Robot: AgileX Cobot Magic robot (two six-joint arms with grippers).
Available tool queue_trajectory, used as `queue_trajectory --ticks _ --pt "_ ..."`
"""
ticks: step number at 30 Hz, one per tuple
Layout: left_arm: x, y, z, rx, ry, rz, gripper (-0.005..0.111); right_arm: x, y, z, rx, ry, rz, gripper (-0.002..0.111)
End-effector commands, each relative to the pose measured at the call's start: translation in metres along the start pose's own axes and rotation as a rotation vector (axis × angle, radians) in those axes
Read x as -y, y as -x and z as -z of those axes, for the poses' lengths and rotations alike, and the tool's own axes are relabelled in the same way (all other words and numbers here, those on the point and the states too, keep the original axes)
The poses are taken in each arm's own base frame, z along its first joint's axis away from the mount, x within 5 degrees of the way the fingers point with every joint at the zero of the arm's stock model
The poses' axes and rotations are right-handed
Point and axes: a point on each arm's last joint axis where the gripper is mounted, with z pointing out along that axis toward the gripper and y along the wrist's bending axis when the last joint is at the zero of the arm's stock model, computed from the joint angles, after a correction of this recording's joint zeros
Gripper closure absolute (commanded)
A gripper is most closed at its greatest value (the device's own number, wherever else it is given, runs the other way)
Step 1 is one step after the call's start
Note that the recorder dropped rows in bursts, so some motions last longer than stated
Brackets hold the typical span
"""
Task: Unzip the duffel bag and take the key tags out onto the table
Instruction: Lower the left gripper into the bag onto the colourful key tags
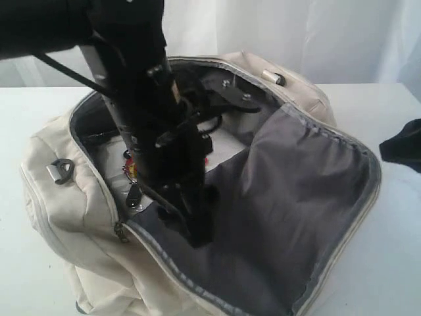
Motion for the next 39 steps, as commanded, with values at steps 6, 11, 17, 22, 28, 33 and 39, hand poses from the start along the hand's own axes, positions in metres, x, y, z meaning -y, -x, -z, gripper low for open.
queue_trajectory --ticks 6,11,17,22,28,33,39 --pt "-0.040 -0.008 0.038 0.057 0.570 0.119 0.077 -0.011 -0.003 0.055 0.238 -0.087 0.043 0.108" --pt "-0.072 -0.004 0.021 0.072 0.601 0.199 0.055 -0.014 -0.012 0.055 0.242 -0.066 0.019 0.108" --pt "-0.095 0.004 -0.018 0.044 0.509 0.257 0.021 -0.016 -0.012 0.055 0.248 -0.045 -0.003 0.108" --pt "-0.110 0.014 -0.050 0.064 0.526 0.288 0.019 -0.017 -0.012 0.055 0.245 -0.031 -0.015 0.108" --pt "-0.121 0.023 -0.070 0.112 0.549 0.276 0.019 -0.019 -0.013 0.055 0.235 -0.017 -0.023 0.108" --pt "-0.130 0.021 -0.076 0.119 0.619 0.401 0.025 -0.019 -0.013 0.055 0.237 -0.007 -0.032 0.108" --pt "-0.133 0.014 -0.083 0.123 0.545 0.639 0.040 -0.019 -0.013 0.055 0.237 -0.006 -0.033 0.108"
